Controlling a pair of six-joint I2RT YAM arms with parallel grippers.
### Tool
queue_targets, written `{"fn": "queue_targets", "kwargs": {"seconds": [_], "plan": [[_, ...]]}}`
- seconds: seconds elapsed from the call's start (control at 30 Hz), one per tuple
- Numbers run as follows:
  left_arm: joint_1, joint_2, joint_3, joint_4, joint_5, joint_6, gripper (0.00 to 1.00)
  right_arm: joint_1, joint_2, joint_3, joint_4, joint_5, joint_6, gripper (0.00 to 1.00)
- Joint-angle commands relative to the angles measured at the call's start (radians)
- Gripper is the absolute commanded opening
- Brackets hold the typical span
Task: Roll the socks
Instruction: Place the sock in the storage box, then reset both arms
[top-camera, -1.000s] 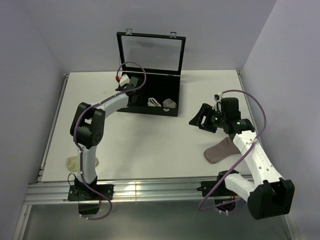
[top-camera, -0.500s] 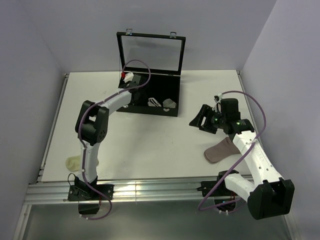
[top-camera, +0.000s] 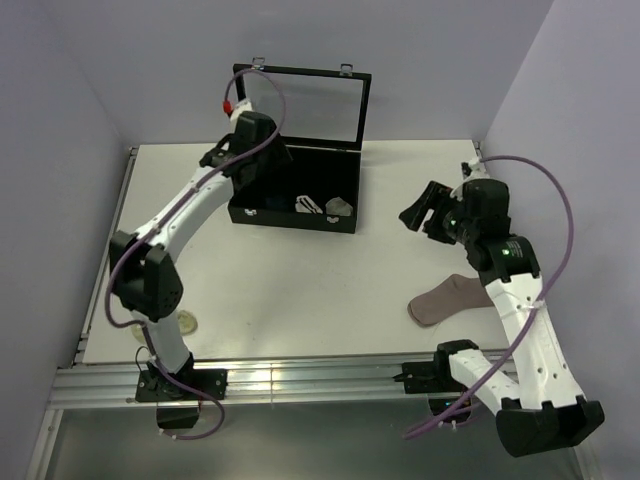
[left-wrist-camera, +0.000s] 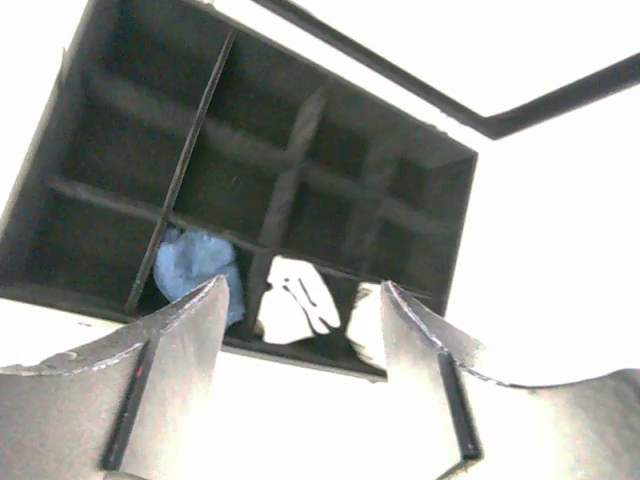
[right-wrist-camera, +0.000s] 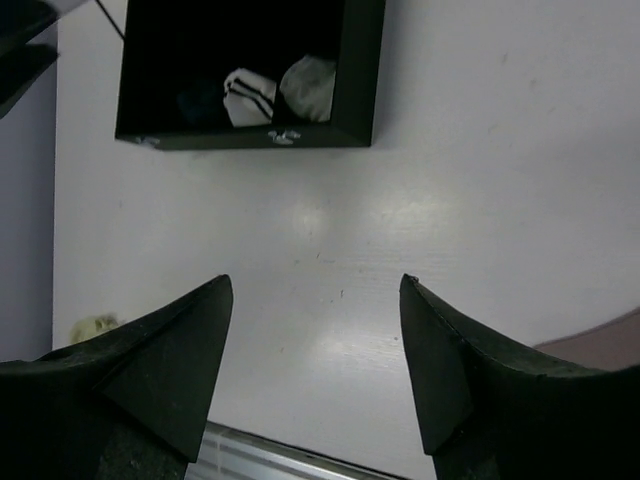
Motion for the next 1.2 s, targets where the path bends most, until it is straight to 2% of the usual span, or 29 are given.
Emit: {"fn": "queue_targets", "kwargs": {"seconds": [0.0,0.1,0.23,0.27,0.3,0.43,0.7,0.93,1.17], "plan": [[-0.003,-0.159,0.058,-0.026,0.014,0.109,0.69,-0.007,-0.052,0.152,-0.044,0.171,-0.046,0.75],[-0.002,-0.266,0.068,-0.071,-0.033,0.198,0.74,-0.007,-0.074,0.243,-0.084,0.281,-0.078,0.77],[-0.002,-0.448,0.039,-0.114,-0.133,0.276,0.91,-0.007,-0.124,0.323,-0.095,0.398,-0.126,0.84],[-0.002,-0.481,0.023,-0.126,-0.151,0.290,0.95,-0.009,-0.152,0.335,-0.090,0.419,-0.150,0.90],[-0.002,-0.515,0.009,-0.122,-0.177,0.330,1.00,-0.007,-0.166,0.356,-0.086,0.464,-0.164,0.91],[-0.002,-0.726,-0.054,-0.080,-0.245,0.428,1.00,-0.006,-0.218,0.407,-0.072,0.565,-0.239,0.95],[-0.002,-0.967,-0.090,-0.056,-0.424,0.566,0.99,0.005,-0.289,0.398,-0.033,0.699,-0.328,0.96],[-0.002,-1.151,-0.198,0.045,-0.520,0.625,1.00,0.008,-0.374,0.351,0.091,0.682,-0.367,0.95],[-0.002,-1.213,-0.277,0.113,-0.553,0.645,1.00,0.008,-0.405,0.320,0.122,0.645,-0.350,0.95]]}}
